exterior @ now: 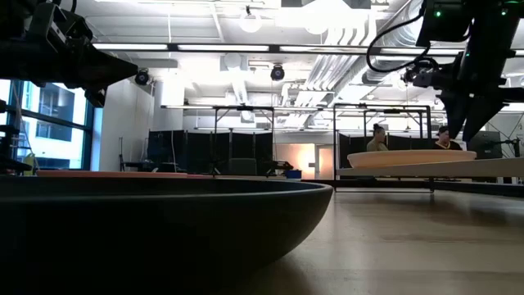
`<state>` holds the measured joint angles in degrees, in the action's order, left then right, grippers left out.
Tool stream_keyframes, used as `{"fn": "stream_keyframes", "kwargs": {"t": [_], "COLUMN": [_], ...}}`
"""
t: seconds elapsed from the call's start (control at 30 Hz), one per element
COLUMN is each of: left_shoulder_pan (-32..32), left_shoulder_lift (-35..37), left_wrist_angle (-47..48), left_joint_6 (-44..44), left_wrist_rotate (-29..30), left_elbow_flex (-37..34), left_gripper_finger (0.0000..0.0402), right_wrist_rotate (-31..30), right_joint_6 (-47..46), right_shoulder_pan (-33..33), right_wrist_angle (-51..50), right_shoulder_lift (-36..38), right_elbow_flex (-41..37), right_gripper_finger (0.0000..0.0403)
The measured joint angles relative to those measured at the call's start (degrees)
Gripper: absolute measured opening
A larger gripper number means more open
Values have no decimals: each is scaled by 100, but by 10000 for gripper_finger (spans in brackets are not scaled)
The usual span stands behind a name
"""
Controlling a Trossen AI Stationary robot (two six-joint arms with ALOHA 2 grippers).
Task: Place and stack plates onto a shelf
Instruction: Put the light pink plate on the shelf
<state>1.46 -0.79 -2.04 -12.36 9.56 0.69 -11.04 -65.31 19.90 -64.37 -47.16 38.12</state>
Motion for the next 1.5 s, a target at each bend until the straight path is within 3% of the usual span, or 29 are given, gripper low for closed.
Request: {"fn": "stream_keyframes", "kwargs": {"t": [0.2, 0.3, 0.53, 0.67, 0.8, 1.03, 1.17, 1.3, 1.37, 1.5], "left_shoulder_pan": [1, 1, -1, -1, 0, 0, -3, -3, -3, 3], "left_shoulder_lift": [1, 0, 1, 1, 0, -1, -14, -306, -603, -1452], "left_wrist_angle": [0, 0, 0, 0, -2, -150, -1629, -3085, -2870, -1078], "left_joint_6": [2, 1, 0, 0, 1, -109, -1755, -2011, -2134, -2352], "left_wrist_rotate": [0, 0, 0, 0, 0, 0, 174, 299, 312, 154], "left_elbow_flex": [0, -1, 0, 0, 0, -2, -2, 182, 564, 1687], "left_gripper_finger": [0, 0, 0, 0, 0, 0, 0, 1, 6, 39], "right_wrist_rotate": [-194, -285, 863, 1028, 1060, 1109, 1283, 1282, 1167, 1046], "right_joint_6": [142, 483, 1380, 1841, 2481, 2796, 2782, 2783, 2785, 2820], "right_shoulder_pan": [-3, -2, -167, -668, -1069, -1220, -1220, -1220, -1220, -1191], "right_wrist_angle": [-37, 570, 4223, 6187, 7280, 7505, 7648, 7683, 7751, 8016], "right_shoulder_lift": [77, 107, -96, -561, -934, -968, -964, -964, -964, -966], "right_elbow_flex": [594, 966, 915, 770, 766, 764, 763, 761, 761, 759], "right_gripper_finger": [146, 157, 161, 161, 161, 161, 161, 161, 161, 160]}}
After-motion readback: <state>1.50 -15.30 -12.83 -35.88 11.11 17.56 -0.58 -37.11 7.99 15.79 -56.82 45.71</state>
